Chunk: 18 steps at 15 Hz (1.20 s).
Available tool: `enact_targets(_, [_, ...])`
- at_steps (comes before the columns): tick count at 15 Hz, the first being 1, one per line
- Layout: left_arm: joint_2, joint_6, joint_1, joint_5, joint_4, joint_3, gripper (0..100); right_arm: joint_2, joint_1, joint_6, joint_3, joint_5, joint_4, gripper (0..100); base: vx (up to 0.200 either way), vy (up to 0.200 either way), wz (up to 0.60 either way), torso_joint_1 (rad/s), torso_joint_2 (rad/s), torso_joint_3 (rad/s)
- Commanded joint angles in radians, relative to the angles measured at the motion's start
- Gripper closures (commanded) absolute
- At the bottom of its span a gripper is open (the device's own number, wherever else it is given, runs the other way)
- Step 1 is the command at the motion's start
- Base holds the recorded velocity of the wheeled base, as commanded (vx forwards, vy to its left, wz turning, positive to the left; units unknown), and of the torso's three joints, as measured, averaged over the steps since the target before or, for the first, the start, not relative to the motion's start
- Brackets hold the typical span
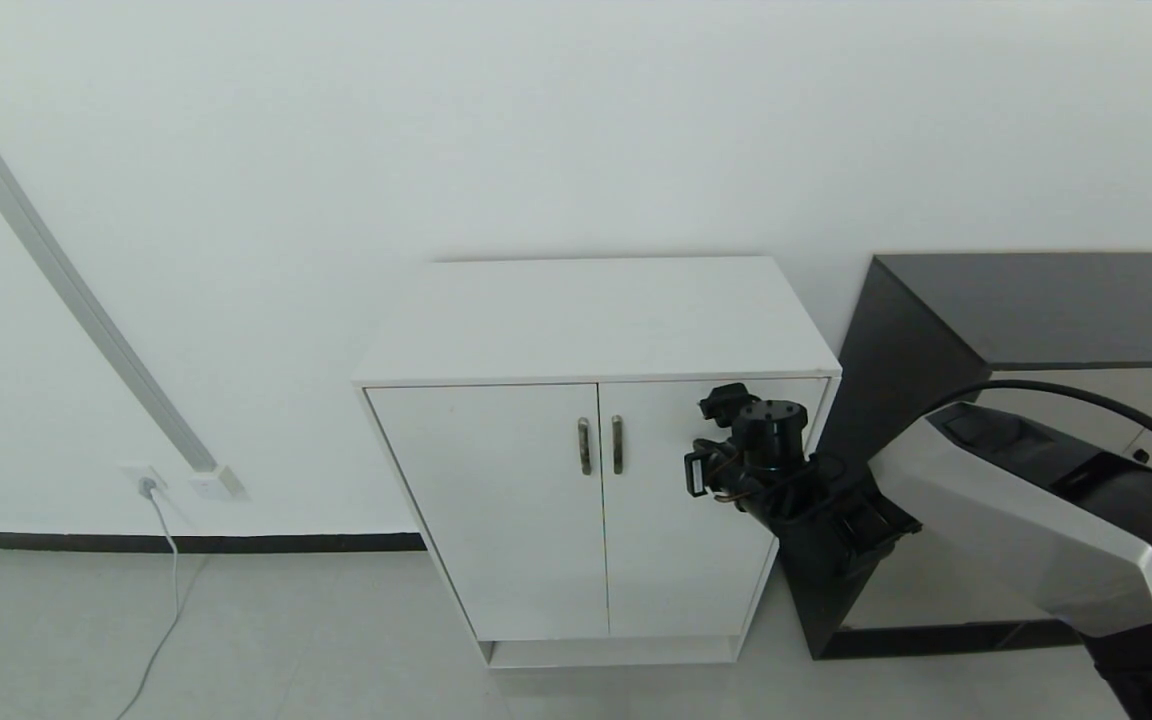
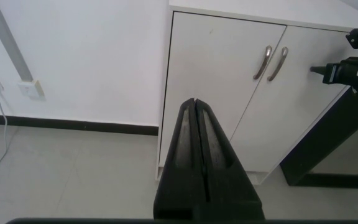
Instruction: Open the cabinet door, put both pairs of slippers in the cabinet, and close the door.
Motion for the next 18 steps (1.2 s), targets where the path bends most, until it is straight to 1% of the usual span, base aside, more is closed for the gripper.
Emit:
enact_targets(1, [0.0,0.0,0.0,0.0,0.0,0.0,100,0.003,0.001,0.0,-0.003,-0.001,0.0,100,0.0,0.0,0.0,0.0,0.0,0.0])
enact_targets(5, [0.0,0.0,0.0,0.0,0.0,0.0,100,-0.002,0.001,0.0,0.006,-0.002,-0.003,100,0.0,0.0,0.0,0.0,0.0,0.0])
enact_targets(8, [0.0,0.0,0.0,0.0,0.0,0.0,100,-0.06,0.007,0.0,0.083,-0.027,-0.015,100,0.0,0.0,0.0,0.0,0.0,0.0])
enact_targets(13, [0.0,0.0,0.0,0.0,0.0,0.0,100,-0.241,0.002,0.0,0.338,-0.036,-0.075,100,0.0,0.0,0.0,0.0,0.0,0.0])
enact_targets(14, [0.0,0.0,0.0,0.0,0.0,0.0,100,-0.261,0.001,0.0,0.365,-0.042,-0.083,100,0.0,0.0,0.0,0.0,0.0,0.0])
enact_targets(17, [0.0,-0.002,0.0,0.0,0.0,0.0,100,-0.376,-0.018,-0.002,0.535,-0.105,-0.121,100,0.0,0.0,0.0,0.0,0.0,0.0])
enact_targets(18, [0.0,-0.002,0.0,0.0,0.0,0.0,100,-0.404,-0.024,-0.003,0.586,-0.106,-0.144,100,0.0,0.0,0.0,0.0,0.0,0.0])
